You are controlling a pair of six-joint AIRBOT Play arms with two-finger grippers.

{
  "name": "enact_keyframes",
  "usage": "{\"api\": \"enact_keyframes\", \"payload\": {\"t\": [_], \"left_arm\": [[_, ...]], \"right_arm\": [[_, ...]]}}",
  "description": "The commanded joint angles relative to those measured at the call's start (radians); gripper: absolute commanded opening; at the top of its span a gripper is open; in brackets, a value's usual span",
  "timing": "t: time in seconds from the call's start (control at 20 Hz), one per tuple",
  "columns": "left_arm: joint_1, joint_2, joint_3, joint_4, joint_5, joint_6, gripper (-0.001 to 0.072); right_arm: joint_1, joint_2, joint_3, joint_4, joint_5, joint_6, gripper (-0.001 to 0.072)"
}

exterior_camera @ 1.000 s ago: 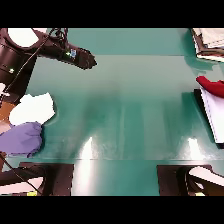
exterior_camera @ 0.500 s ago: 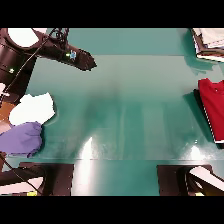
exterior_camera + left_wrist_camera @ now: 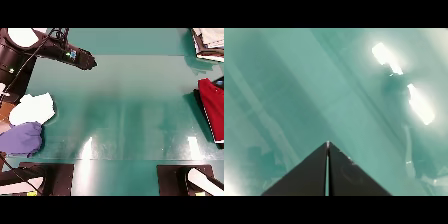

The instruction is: Fold the shirts.

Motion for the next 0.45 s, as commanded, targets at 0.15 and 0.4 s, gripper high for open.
{"api": "enact_keyframes", "payload": {"t": [0.15,0.4], "left_arm": [[0.0,0.0,0.0,0.0,0.058,-0.002,0.0021],[0.0,0.0,0.0,0.0,0.084,-0.002,0.0021]], "right_arm": [[0.29,0.001,0.002,0.014,-0.065,-0.011,0.0016],[0.307,0.001,0.002,0.016,-0.057,-0.01,0.0016]]}}
